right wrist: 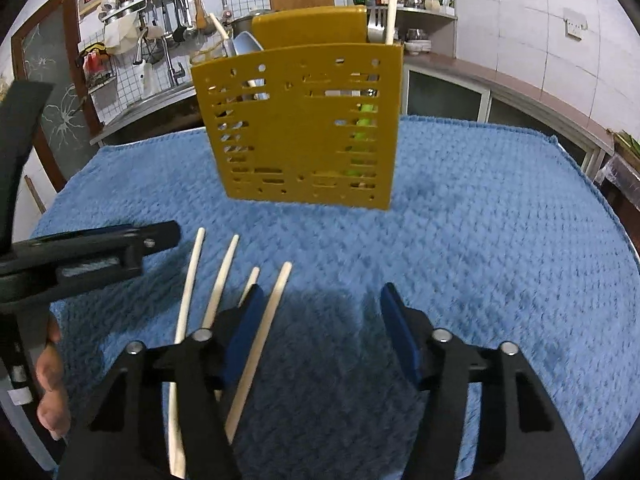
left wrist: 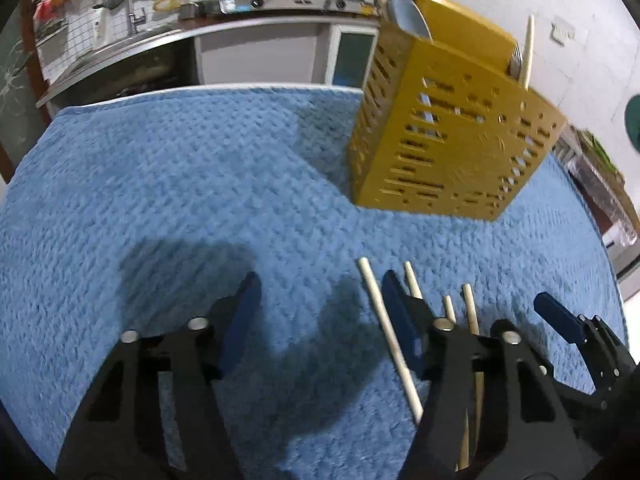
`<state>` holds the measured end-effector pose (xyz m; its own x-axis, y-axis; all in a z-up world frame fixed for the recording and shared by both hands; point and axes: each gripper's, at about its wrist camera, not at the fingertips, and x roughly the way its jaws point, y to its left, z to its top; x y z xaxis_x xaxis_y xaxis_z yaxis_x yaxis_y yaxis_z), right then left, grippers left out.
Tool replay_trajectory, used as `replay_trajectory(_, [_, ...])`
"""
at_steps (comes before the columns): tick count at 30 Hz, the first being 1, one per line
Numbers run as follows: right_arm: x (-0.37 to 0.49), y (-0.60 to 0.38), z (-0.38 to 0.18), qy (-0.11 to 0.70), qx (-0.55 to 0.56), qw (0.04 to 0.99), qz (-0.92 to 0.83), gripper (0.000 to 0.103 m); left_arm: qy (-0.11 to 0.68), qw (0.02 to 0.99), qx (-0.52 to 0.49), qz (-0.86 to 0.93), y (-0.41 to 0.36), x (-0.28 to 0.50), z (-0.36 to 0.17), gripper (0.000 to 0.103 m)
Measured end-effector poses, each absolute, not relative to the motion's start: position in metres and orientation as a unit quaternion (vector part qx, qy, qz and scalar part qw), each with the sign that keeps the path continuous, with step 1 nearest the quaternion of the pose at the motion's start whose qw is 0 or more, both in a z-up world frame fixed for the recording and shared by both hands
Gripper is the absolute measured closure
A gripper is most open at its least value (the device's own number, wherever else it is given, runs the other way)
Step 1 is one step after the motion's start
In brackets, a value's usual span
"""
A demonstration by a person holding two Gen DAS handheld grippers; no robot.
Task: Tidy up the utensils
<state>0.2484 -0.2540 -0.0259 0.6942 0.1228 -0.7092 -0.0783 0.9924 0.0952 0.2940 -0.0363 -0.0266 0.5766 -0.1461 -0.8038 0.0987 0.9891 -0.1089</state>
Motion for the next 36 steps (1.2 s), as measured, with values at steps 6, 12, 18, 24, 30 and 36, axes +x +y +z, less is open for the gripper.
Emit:
replay_trajectory(6, [0.249, -0.243, -0.033, 0.407, 0.033, 0.911, 0.063, 0.063, 0.489, 0.869, -0.018, -0.07, -0.046, 0.303, -0.038, 0.073])
replay_trajectory(12, [0.251, -0.229, -0.039, 0.419, 0.017, 0.905, 0.071, 0.078, 0.487, 0.87, -0.005, -0.076, -0.054, 0.304, -0.039, 0.073])
replay_trajectory(18, [0.256, -0.232, -0.042, 0.427, 0.041, 0.9, 0.08, 0.079, 0.482, 0.873, -0.002, -0.074, -0.056, 0.303, -0.04, 0.073])
replay_trajectory(24, [0.262, -0.229, -0.043, 0.432, 0.037, 0.898, 0.073, 0.079, 0.487, 0.87, -0.008, -0.075, -0.054, 0.304, -0.04, 0.073])
replay_trajectory(30, [0.261, -0.23, -0.041, 0.428, 0.018, 0.9, 0.081, 0.094, 0.492, 0.867, -0.008, -0.078, -0.052, 0.306, -0.04, 0.073])
replay_trajectory(36, [0.255, -0.251, -0.033, 0.43, 0.014, 0.899, 0.079, 0.103, 0.501, 0.862, -0.015, -0.079, -0.052, 0.302, -0.036, 0.073])
